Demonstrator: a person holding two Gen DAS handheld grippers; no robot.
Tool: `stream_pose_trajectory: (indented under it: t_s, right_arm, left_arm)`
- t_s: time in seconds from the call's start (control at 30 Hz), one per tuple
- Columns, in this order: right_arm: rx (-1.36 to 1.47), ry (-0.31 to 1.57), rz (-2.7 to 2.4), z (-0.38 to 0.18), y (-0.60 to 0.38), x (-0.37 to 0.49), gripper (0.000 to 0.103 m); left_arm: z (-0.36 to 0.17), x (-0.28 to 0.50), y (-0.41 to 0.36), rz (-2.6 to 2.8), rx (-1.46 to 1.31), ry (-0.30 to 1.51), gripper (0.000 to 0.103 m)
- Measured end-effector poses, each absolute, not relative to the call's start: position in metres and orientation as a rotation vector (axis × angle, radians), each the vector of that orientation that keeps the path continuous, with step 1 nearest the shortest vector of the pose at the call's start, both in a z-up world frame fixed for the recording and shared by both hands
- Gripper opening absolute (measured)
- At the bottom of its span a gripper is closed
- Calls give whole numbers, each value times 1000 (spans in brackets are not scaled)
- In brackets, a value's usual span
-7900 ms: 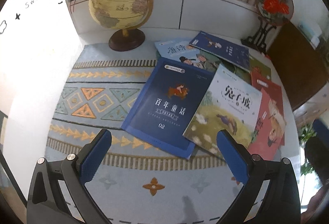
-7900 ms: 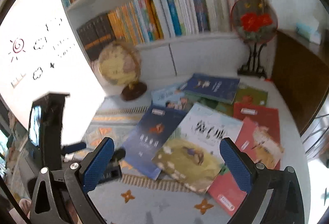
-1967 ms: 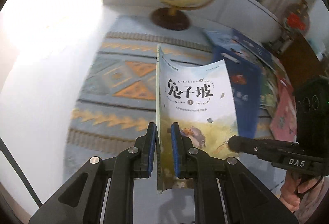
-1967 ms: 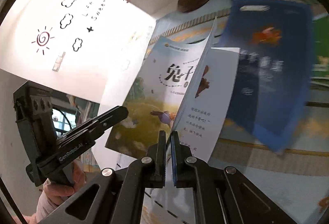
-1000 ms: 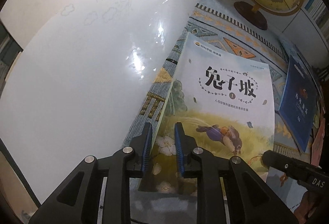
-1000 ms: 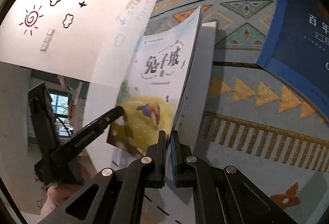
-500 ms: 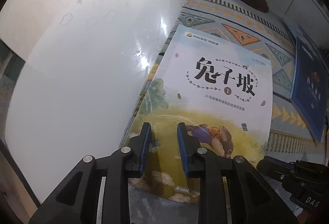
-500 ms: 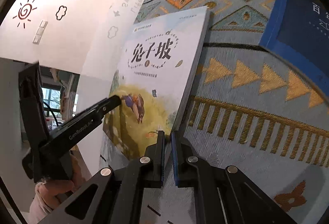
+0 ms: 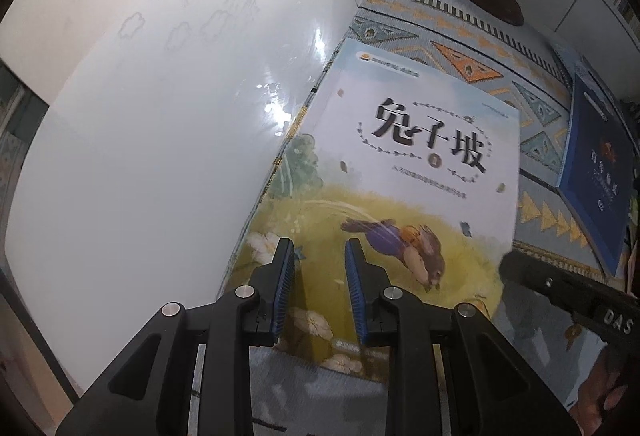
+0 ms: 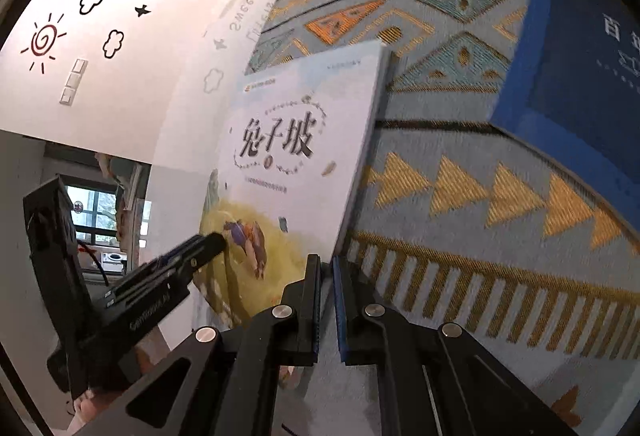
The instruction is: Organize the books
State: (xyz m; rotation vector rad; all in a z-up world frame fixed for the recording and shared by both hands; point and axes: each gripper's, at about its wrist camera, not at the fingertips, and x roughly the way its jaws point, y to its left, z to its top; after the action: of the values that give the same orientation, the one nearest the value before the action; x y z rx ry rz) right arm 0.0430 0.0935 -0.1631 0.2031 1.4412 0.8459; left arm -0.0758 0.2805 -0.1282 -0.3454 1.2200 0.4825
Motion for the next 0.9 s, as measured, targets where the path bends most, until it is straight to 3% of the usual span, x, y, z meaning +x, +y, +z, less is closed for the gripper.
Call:
stream_pose_trajectory:
  t_s: [0.33, 0.57, 0.63, 0.67, 0.7, 0.77, 0.8, 0.9]
  right_arm:
    - [235, 1430, 904, -155, 86, 41, 6]
    - [233, 1165, 961, -70, -3, 51, 8]
    - [181, 1110, 899, -54, -38, 59, 25]
    - [173, 1089, 860, -50, -55, 64, 41]
    - [185, 1071, 824, -46, -72, 68, 51]
    - [253, 1046, 744, -41, -109, 76, 54]
    - [293, 1046, 692, -41, -129, 80, 57]
    - [363, 1060, 608, -45, -164, 90, 57]
  left_arm:
    - [-109, -81, 277, 481, -358, 1198, 24]
    - [-49, -35, 239, 323, -221, 1122, 25]
    - [-31, -12, 225, 247, -189, 1091, 33]
    - [-25, 3, 218, 196, -188, 1087, 39]
    - [-22, 12, 213, 172, -187, 1087, 43]
    - [-22, 34, 200, 126, -181, 1082, 73]
    - [-23, 44, 193, 108, -177, 1080, 80]
    - [-41, 71, 171, 53, -178, 1117, 84]
